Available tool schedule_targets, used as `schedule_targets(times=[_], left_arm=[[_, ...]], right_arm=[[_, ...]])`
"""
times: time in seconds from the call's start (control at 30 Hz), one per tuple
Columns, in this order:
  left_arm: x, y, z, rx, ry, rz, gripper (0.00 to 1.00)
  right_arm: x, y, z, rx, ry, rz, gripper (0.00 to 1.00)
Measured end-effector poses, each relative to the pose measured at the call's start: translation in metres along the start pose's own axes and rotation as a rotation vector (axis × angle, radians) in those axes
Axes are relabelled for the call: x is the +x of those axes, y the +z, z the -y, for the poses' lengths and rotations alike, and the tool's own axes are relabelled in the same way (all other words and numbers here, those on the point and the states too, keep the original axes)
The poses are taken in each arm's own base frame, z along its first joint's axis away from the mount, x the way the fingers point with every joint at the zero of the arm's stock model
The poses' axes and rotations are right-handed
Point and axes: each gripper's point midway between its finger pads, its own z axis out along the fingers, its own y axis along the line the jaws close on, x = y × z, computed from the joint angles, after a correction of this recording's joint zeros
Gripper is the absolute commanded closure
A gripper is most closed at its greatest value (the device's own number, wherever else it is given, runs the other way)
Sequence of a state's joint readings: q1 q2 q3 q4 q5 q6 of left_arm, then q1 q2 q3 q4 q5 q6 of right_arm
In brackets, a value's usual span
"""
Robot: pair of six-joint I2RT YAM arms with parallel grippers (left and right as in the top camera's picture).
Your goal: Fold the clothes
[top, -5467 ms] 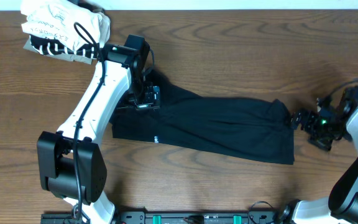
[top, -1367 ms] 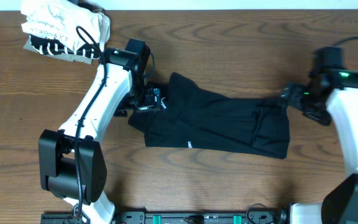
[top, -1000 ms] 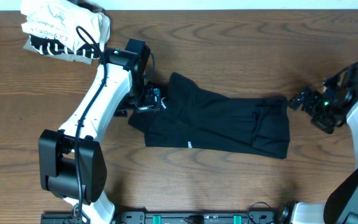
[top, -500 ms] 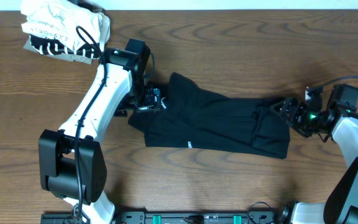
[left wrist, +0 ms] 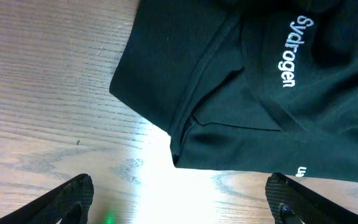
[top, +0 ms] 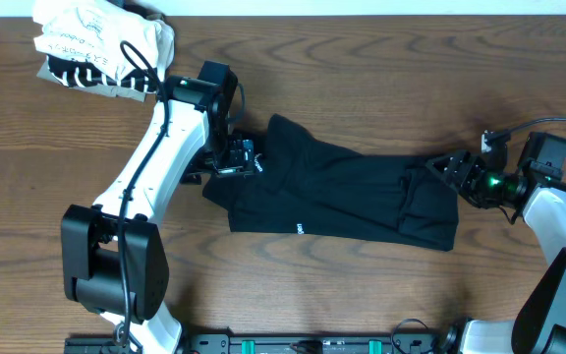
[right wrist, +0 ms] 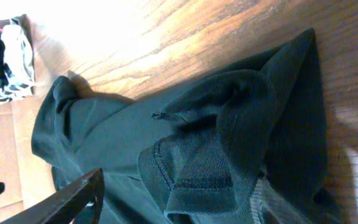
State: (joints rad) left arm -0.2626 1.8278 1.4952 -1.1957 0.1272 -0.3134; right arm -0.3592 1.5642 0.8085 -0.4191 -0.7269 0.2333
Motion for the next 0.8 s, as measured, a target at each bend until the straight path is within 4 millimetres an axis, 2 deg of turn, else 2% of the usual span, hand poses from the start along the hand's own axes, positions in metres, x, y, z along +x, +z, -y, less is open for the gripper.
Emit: schedule_targets(times=[0.2, 0.33, 0.5, 0.63, 0.77, 0.8], left_arm=[[0.000, 0.000, 0.000, 0.000, 0.000, 0.000, 0.10], [0.000, 0.000, 0.000, 0.000, 0.000, 0.000, 0.10], [0.000, 0.000, 0.000, 0.000, 0.000, 0.000, 0.10], [0.000, 0.000, 0.000, 0.000, 0.000, 0.000, 0.09], [0.000, 0.000, 0.000, 0.000, 0.000, 0.000, 0.09], [0.000, 0.000, 0.000, 0.000, 0.000, 0.000, 0.09]], right_arm=[[0.002, 0.003, -0.004, -0.006, -0.014, -0.007, 0.29], [0.002, 0.012, -0.006, -0.012, -0.034, -0.017, 0.31], [0.002, 0.026, -0.011, -0.025, -0.048, -0.024, 0.58], [-0.003, 0.030, -0.020, -0.043, -0.049, -0.008, 0.60], [-0.004, 0.034, -0.030, -0.067, -0.062, -0.003, 0.76], [-0.004, 0.035, -0.033, -0.074, -0.062, -0.004, 0.77]])
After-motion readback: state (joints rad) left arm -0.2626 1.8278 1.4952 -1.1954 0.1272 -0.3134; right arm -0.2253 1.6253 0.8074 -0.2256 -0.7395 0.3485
